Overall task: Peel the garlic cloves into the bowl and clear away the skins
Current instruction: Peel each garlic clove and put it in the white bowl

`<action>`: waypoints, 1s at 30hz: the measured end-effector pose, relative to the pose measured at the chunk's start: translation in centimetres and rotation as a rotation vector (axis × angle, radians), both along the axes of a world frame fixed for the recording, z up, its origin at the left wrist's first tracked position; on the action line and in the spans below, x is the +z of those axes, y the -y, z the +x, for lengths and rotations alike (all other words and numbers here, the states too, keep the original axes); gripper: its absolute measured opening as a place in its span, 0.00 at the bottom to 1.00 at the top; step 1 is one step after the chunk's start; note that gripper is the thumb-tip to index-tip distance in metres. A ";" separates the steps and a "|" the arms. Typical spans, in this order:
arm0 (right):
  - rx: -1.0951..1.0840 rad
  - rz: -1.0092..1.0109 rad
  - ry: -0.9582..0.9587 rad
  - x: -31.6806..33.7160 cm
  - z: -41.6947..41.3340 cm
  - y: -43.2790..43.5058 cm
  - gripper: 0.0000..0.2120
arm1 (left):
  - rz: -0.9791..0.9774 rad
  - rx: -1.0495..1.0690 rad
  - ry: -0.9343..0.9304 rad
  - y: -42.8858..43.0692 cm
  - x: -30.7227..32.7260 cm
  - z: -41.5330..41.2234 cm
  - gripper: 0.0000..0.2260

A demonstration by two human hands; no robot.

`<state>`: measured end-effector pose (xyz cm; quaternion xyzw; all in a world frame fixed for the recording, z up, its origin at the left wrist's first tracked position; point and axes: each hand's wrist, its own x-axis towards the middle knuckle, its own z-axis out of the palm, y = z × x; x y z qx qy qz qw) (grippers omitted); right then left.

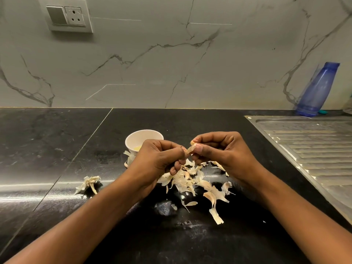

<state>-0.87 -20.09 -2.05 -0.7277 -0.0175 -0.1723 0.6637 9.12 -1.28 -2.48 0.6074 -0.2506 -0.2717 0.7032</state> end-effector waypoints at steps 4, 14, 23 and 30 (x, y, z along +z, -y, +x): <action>-0.001 0.036 -0.015 -0.2 0.3 -0.2 0.11 | 0.003 0.015 0.012 0.1 0.2 0.0 0.05; -0.017 0.179 -0.075 -0.3 0.8 -0.4 0.14 | 0.028 0.041 0.015 0.1 0.2 0.3 0.06; -0.061 0.305 -0.101 -0.4 0.9 -0.1 0.10 | 0.018 0.054 0.013 0.1 0.3 0.3 0.06; -0.121 0.394 -0.092 0.4 0.5 0.8 0.11 | 0.045 0.060 0.017 -0.1 0.1 0.6 0.05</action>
